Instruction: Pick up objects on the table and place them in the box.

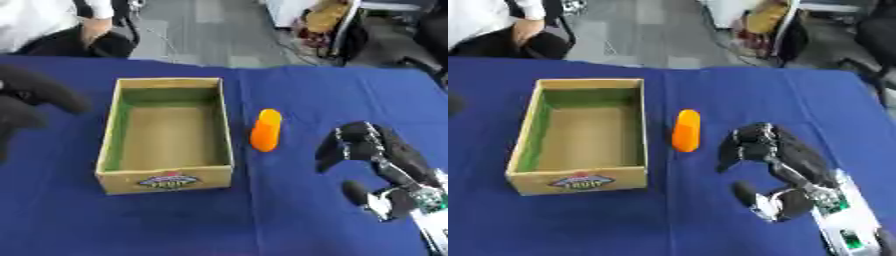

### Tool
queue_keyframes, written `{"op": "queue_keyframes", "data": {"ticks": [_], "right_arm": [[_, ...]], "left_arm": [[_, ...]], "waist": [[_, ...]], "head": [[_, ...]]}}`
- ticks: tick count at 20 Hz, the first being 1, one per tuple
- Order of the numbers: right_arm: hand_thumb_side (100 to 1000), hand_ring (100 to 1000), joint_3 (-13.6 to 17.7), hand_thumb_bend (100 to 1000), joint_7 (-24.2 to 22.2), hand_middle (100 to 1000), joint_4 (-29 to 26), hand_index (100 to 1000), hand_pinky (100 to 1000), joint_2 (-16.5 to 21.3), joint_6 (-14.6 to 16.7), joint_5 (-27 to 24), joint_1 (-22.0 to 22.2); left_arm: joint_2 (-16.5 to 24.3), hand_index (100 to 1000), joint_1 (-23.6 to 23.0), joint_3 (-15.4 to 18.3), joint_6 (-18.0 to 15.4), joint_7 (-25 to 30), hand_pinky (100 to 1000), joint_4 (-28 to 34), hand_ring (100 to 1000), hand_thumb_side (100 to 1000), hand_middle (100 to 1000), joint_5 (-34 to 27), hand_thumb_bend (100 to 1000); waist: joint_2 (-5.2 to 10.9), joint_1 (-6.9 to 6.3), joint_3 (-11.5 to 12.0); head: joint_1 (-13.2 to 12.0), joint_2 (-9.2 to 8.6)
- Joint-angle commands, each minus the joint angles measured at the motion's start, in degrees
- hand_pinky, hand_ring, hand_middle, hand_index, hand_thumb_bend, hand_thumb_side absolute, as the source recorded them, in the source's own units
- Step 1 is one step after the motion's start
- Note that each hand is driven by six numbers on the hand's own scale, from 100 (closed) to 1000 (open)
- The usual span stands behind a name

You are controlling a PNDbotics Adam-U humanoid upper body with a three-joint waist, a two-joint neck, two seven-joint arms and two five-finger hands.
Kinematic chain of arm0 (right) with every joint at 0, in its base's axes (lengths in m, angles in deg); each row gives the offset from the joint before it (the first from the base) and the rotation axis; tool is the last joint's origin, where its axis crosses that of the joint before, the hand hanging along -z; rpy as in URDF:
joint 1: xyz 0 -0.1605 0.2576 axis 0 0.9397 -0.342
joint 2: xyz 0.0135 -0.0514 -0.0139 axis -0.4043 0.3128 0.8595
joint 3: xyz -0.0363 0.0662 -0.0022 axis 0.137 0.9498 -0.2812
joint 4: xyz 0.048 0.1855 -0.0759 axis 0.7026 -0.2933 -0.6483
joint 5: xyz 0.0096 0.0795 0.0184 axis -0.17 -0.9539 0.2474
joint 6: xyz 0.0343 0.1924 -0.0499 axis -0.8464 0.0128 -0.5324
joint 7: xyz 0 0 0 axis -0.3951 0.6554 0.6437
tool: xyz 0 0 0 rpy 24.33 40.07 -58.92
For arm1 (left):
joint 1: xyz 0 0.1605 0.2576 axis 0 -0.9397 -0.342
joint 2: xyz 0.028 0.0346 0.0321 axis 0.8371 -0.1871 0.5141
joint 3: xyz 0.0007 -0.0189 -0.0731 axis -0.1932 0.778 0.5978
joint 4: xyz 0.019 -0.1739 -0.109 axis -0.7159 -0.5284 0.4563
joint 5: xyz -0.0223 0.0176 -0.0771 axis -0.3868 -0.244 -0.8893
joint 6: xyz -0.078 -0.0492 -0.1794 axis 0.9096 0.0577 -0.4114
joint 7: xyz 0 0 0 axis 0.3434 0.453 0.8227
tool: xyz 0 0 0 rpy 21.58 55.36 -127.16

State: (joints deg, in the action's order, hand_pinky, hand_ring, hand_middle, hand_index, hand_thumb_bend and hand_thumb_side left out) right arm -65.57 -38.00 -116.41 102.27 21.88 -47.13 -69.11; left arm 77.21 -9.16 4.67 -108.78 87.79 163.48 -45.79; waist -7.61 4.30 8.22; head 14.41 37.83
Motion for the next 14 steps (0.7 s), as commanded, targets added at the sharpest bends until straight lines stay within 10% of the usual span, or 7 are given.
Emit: {"op": "queue_keyframes", "data": {"ticks": [1, 14], "right_arm": [[1000, 479, 0.62, 201, -3.04, 528, -0.9, 584, 363, 1.51, 3.21, -0.02, -0.47], [1000, 479, 1.38, 207, -2.63, 537, -0.9, 585, 360, 1.59, 2.18, 0.81, -0.37]], "left_arm": [[1.3, 763, 0.88, 0.35, -0.02, -0.84, 732, 0.82, 693, 855, 767, 1.06, 141], [1.31, 752, 0.83, 0.2, -0.03, 0.18, 734, 0.82, 685, 854, 757, 1.69, 137]], "waist": [[0.9, -0.33, -0.12], [0.81, -0.39, -0.15]], "head": [[0.0, -0.61], [-0.12, -0.87]]}}
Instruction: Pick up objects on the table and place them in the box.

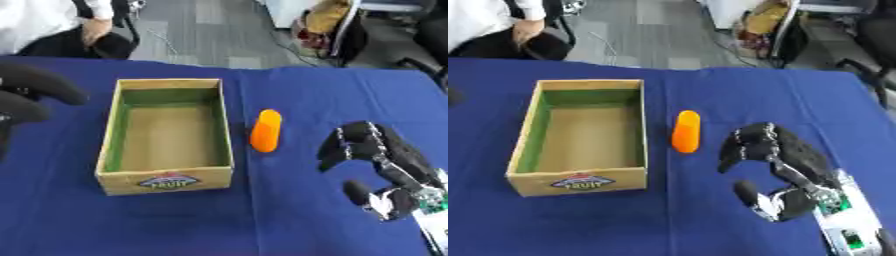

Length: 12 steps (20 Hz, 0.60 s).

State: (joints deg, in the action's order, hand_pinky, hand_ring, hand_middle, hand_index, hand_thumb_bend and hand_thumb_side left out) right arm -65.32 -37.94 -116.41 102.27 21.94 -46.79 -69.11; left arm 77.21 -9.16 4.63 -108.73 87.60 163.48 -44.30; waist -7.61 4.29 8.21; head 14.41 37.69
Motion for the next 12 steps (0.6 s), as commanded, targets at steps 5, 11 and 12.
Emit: {"op": "queue_keyframes", "data": {"ticks": [5, 11, 12], "right_arm": [[1000, 555, 4.81, 508, 10.14, 770, -0.9, 856, 435, 3.79, -13.61, -2.92, 2.45], [1000, 641, 1.8, 739, 21.9, 847, -0.9, 980, 658, 9.49, -32.18, -4.93, 5.15], [1000, 646, 0.94, 760, 23.74, 848, -0.9, 975, 681, 9.97, -34.31, -5.25, 4.8]], "left_arm": [[1.42, 743, 0.6, 0.35, -0.04, 1.46, 734, 0.82, 678, 860, 749, 0.56, 131], [1.61, 744, 0.53, 0.16, 0.7, 3.88, 727, 0.82, 672, 864, 744, 1.19, 125], [1.59, 745, 0.52, 0.09, 0.79, 4.3, 725, 0.82, 670, 865, 743, 1.28, 125]], "waist": [[1.29, -0.37, 0.04], [1.61, 0.04, 0.59], [1.58, 0.05, 0.68]], "head": [[-1.44, -1.97], [0.47, -1.75], [0.78, -1.57]]}}
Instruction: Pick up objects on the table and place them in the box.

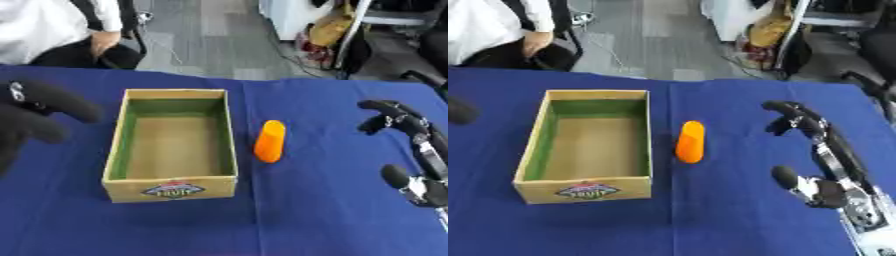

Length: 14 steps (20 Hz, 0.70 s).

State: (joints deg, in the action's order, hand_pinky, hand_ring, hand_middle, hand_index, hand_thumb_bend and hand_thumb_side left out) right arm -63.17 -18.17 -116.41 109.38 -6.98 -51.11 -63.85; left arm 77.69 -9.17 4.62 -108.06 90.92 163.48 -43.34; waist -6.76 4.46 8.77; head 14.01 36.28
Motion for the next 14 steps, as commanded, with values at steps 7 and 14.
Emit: {"op": "queue_keyframes", "data": {"ticks": [7, 14], "right_arm": [[1000, 660, -6.91, 797, 12.45, 850, -0.15, 966, 735, 3.87, -17.16, -0.16, -4.68], [1000, 661, -11.58, 845, 13.55, 852, 5.11, 974, 735, 2.87, -19.94, 0.89, -9.96]], "left_arm": [[0.73, 743, 0.75, -0.01, 0.3, 2.07, 724, 0.82, 670, 863, 743, 0.04, 124], [0.5, 743, 0.87, 0.0, 0.1, 2.28, 723, 0.82, 669, 863, 741, -0.17, 124]], "waist": [[0.7, -0.15, 0.63], [0.51, -0.29, 0.9]], "head": [[2.79, 0.61], [3.73, 0.73]]}}
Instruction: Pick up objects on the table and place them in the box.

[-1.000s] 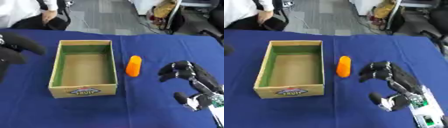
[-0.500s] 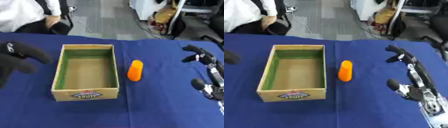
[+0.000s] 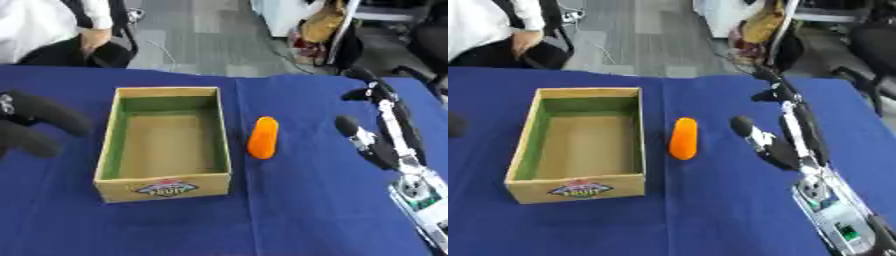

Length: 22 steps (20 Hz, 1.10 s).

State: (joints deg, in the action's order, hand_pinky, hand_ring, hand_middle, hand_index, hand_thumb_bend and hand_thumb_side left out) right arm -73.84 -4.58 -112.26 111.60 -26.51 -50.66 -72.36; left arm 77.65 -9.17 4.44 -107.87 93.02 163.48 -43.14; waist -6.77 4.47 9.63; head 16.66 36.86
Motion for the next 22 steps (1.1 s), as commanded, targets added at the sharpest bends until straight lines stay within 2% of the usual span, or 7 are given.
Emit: {"op": "queue_keyframes", "data": {"ticks": [1, 6, 13, 22], "right_arm": [[1000, 658, -1.41, 853, -0.45, 852, 1.62, 975, 728, 0.55, -0.13, 0.57, -1.92], [1000, 657, -3.36, 925, -3.36, 850, 4.61, 980, 722, 0.62, 1.88, 2.72, -3.72], [1000, 664, -4.81, 923, -5.47, 853, 10.58, 976, 733, 0.97, 3.11, 5.08, -6.56], [1000, 677, -5.82, 914, -7.1, 859, 15.75, 992, 756, 2.5, 3.68, 7.9, -9.92]], "left_arm": [[0.53, 743, 0.88, 0.15, -0.12, 0.24, 723, 0.82, 669, 863, 741, -0.38, 124], [0.46, 744, 1.01, 0.03, -0.25, 0.53, 722, 0.82, 669, 863, 740, -0.43, 123], [0.12, 746, 1.57, -0.1, -0.34, 0.85, 721, 0.82, 668, 864, 739, -0.57, 123], [-0.89, 745, 3.31, -0.1, -0.51, 1.01, 721, 0.82, 669, 862, 738, -0.9, 125]], "waist": [[0.47, -0.3, 0.06], [0.09, -0.36, 0.25], [-0.69, -0.34, 0.83], [-2.39, -0.65, 2.14]], "head": [[1.2, 0.09], [1.8, -0.48], [2.7, -0.99], [3.57, -3.16]]}}
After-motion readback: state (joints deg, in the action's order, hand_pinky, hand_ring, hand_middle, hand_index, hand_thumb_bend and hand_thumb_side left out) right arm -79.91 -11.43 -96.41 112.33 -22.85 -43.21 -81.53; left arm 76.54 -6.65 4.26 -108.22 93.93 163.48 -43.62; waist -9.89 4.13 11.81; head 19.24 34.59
